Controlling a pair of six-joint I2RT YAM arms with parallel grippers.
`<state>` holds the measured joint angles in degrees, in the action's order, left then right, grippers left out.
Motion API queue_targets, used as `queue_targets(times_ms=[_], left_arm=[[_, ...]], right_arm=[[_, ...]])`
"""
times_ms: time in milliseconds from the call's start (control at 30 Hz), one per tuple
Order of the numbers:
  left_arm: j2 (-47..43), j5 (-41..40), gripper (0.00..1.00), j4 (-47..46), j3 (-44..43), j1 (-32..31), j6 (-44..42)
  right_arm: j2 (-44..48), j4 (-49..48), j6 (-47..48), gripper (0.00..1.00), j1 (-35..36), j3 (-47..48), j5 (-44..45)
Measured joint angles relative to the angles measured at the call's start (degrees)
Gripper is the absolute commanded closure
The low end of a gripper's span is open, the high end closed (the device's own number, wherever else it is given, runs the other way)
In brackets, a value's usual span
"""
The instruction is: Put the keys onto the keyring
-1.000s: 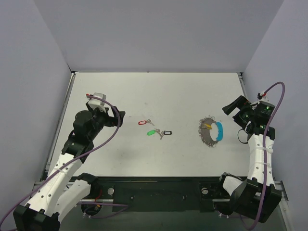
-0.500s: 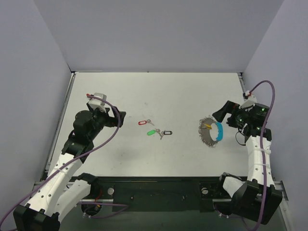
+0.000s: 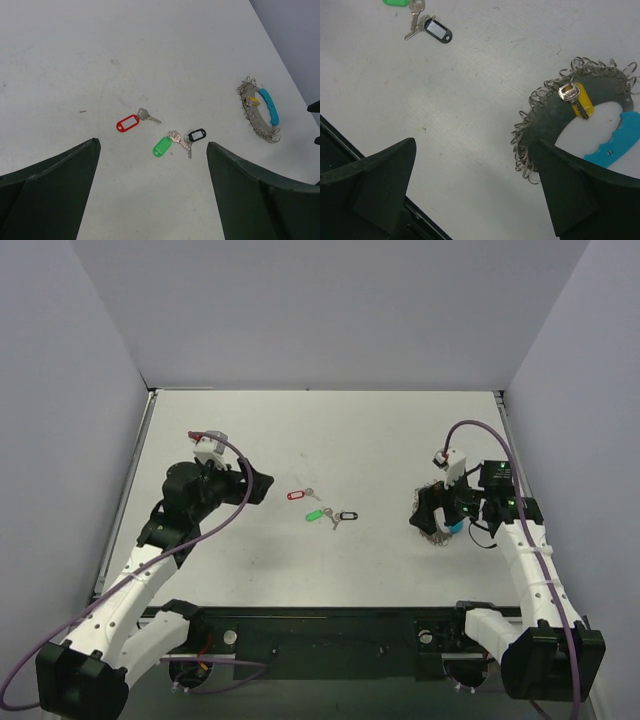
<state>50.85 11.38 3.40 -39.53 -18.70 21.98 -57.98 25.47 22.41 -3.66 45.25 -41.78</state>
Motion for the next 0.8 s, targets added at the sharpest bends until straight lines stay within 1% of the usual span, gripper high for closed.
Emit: queue_targets(times_ms=[233,533,567,700,733,800], left_arm=[[4.2,3.8,0.01,0.2,-0.2,0.7,4.4],[11.6,6.5,0.00,-0.9,-0.4,0.8,9.8],[12.6,6.8,0.06,-0.8,-0.7,0.8,10.0],[16.3,7.1,0.12,0.2,-3.1,0.8,9.9],[17.2,7.1,0.16,0.5,-3.9,0.7,9.7],[20.5,7.1,0.19,1.7,-6.6,0.4,8.8]], right_arm=[[-2.1,3.1,4.6,0.00,4.2,0.5,0.5],[-5.7,3.1,4.5,0.00,9.8,1.3,2.6],[-5.8,3.0,4.5,0.00,10.3,1.3,2.7],[-6.7,3.0,4.2,0.00,12.0,1.4,3.0],[-6.9,3.0,4.2,0.00,12.1,1.4,3.0],[-7.3,3.0,4.0,0.00,12.4,1.5,3.0]])
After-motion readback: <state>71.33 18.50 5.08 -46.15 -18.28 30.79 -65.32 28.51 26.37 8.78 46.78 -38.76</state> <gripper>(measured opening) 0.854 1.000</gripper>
